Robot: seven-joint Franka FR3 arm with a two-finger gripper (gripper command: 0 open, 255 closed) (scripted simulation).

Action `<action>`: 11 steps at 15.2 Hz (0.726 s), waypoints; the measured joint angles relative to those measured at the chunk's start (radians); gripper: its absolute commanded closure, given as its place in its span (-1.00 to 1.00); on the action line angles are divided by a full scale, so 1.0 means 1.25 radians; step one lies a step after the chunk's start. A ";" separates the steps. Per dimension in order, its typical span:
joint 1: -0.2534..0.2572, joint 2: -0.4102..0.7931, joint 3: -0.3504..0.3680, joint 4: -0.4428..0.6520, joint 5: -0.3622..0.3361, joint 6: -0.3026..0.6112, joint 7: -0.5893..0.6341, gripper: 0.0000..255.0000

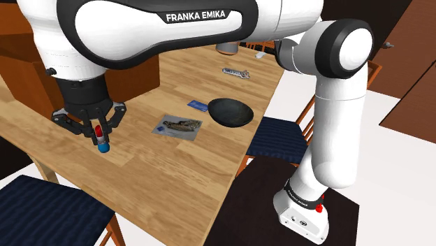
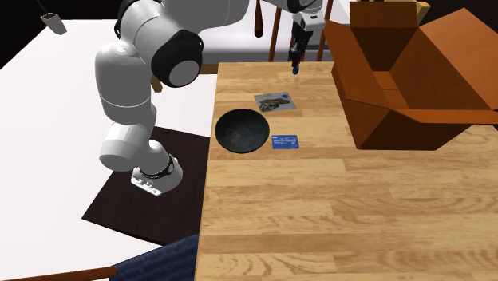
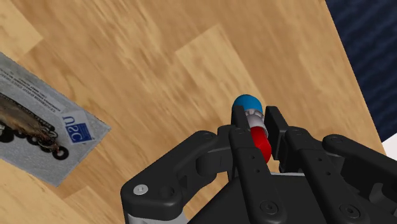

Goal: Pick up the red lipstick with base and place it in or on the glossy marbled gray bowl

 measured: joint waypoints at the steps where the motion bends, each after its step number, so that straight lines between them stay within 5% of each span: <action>1: 0.000 0.000 0.000 0.000 0.000 0.000 0.001 1.00; 11: 0.007 0.005 0.002 0.043 0.000 -0.042 -0.004 1.00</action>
